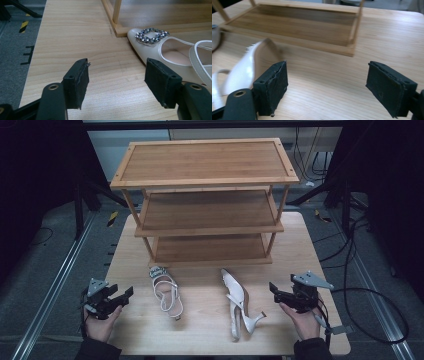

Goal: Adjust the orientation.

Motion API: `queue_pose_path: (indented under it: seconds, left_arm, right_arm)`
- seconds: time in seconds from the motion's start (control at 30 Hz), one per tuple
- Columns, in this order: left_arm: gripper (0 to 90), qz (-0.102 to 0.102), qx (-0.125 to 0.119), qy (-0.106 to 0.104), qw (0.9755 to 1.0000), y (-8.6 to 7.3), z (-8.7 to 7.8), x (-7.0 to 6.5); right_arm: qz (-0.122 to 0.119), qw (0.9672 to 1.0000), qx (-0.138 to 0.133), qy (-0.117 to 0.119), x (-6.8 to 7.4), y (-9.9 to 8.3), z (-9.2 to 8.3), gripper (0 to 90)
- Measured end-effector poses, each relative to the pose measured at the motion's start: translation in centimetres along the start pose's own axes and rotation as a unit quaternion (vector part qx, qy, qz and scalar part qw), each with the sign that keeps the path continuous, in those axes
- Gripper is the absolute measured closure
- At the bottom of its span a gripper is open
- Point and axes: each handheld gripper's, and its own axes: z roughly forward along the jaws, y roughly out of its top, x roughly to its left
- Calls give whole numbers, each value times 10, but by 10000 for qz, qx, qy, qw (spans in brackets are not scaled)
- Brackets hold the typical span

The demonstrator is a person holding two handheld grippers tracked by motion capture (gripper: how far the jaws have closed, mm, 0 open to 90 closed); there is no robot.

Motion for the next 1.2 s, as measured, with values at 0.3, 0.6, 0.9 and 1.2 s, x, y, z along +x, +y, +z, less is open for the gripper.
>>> queue_pose_path:
  seconds: [0.3,0.6,0.9,1.2]
  left_arm:
    - [375,89,62,-12,9999,0,3,-4]
    - [427,152,107,-63,9998,0,4,-9]
    - [455,183,164,-71,9997,-1,6,-10]
    - [454,189,154,-27,9997,-1,6,-10]
  right_arm:
    - [-274,9984,33,484,27,9,6,283]
    - [-570,9959,117,696,45,16,19,418]
    - [-692,9938,255,837,63,15,26,587]
    - [-856,9901,494,993,81,16,37,837]
